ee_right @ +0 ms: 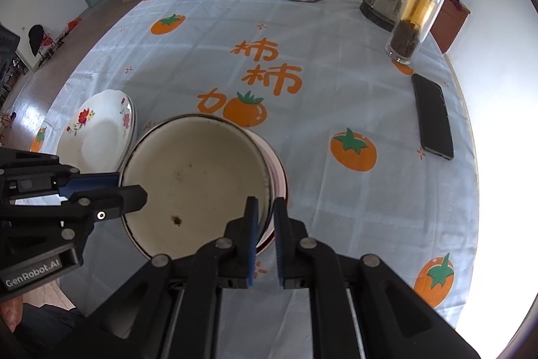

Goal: Organize plates and bowls
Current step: 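Lift the white enamel bowl with both grippers over the pink bowl, then lower the white enamel bowl into the pink bowl with both grippers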

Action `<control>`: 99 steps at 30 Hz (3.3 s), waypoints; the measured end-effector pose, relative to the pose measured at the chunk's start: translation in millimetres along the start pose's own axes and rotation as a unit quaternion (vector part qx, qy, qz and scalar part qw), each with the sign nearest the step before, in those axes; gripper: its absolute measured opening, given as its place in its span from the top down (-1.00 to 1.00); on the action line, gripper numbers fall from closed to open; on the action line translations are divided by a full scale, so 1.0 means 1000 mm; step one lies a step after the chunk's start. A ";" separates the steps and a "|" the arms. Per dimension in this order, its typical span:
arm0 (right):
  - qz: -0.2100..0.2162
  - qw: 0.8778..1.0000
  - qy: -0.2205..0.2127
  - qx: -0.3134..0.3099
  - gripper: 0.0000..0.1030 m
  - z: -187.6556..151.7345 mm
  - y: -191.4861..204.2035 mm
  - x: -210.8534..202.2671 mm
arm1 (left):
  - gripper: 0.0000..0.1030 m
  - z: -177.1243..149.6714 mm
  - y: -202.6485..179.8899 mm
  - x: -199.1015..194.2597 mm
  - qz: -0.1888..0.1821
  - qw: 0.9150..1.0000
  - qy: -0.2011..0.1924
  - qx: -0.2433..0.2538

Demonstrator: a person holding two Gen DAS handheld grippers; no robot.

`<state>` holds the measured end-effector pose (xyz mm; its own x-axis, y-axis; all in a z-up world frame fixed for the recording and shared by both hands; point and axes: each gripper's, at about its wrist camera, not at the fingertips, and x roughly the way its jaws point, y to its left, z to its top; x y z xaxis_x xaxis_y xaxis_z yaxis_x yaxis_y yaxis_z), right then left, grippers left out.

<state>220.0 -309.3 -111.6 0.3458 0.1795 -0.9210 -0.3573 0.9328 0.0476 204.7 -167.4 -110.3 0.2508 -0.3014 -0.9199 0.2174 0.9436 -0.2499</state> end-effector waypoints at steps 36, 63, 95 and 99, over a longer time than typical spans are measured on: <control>0.000 0.999 0.038 -0.013 0.82 0.008 -0.002 0.026 | 0.72 0.008 0.013 0.022 -0.025 0.998 0.048 -0.032; -0.011 0.999 0.040 -0.021 0.82 0.010 0.000 0.030 | 0.72 0.009 0.019 0.024 -0.034 0.997 0.048 -0.041; -0.016 0.999 0.038 -0.026 0.83 0.010 0.003 0.030 | 0.72 0.009 0.023 0.022 -0.026 0.998 0.037 -0.040; -0.018 0.999 0.034 -0.032 0.82 0.009 0.004 0.030 | 0.72 0.009 0.023 0.022 -0.025 0.998 0.036 -0.040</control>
<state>236.7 -297.5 -135.6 0.3000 0.1218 -0.9461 -0.4013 0.9159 -0.0093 223.3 -153.5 -133.6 0.1719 -0.3411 -0.9242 0.1506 0.9362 -0.3175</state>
